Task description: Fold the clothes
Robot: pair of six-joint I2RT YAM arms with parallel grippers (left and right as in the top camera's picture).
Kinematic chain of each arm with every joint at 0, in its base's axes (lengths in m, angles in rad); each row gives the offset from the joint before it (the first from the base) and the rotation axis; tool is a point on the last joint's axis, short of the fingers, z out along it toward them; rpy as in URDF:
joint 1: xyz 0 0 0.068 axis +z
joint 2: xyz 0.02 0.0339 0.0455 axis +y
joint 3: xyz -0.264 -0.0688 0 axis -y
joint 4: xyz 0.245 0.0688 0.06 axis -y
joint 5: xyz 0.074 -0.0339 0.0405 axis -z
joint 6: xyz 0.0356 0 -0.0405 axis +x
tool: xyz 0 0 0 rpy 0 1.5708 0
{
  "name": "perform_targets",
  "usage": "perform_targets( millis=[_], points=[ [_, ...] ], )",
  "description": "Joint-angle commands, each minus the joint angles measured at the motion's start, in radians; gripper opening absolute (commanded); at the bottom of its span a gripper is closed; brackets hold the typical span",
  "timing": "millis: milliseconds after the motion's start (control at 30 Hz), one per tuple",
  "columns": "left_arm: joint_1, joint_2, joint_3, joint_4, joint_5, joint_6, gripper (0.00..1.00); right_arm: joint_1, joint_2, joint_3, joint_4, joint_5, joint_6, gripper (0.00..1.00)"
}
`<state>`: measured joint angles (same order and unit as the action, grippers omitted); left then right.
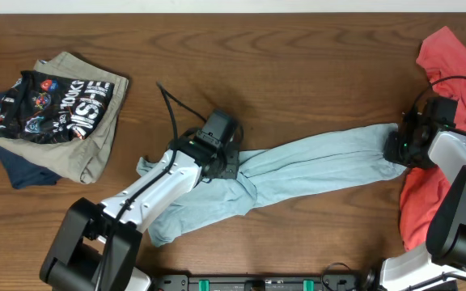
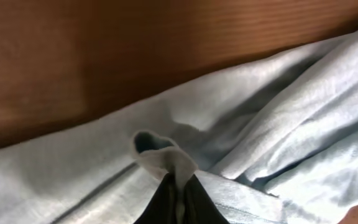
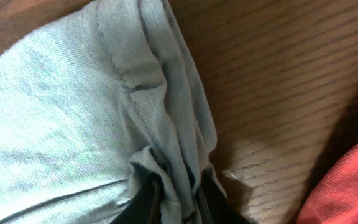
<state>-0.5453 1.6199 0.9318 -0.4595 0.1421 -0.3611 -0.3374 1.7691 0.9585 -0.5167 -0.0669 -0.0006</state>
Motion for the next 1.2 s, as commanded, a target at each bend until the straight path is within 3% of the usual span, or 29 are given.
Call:
perform_targets(
  millis=[0,233,367,967,1033,1067,1167],
  points=[
    [0.043,-0.017,0.032,-0.006,-0.039,0.024,0.06,-0.011,0.0,-0.008,-0.011,0.007,0.007,0.16],
    [0.134,-0.091,0.086,-0.006,-0.034,0.023,0.06,-0.011,0.0,-0.008,-0.006,0.007,0.007,0.16],
    [0.125,-0.101,0.085,-0.026,0.044,0.013,0.06,-0.011,0.0,-0.008,0.002,0.007,0.007,0.17],
    [-0.13,0.005,0.064,-0.019,0.074,-0.064,0.07,-0.011,0.0,-0.008,0.0,0.007,0.015,0.17],
    [-0.135,0.024,0.064,-0.017,0.075,-0.064,0.14,-0.011,0.0,-0.008,-0.001,0.007,0.015,0.17],
    [-0.135,0.032,0.064,-0.017,0.075,-0.064,0.27,-0.011,0.0,-0.008,-0.001,0.007,0.015,0.17],
    [-0.135,0.053,0.064,-0.016,0.075,-0.063,0.46,-0.011,0.0,-0.008,0.0,0.007,0.015,0.18]
  ],
)
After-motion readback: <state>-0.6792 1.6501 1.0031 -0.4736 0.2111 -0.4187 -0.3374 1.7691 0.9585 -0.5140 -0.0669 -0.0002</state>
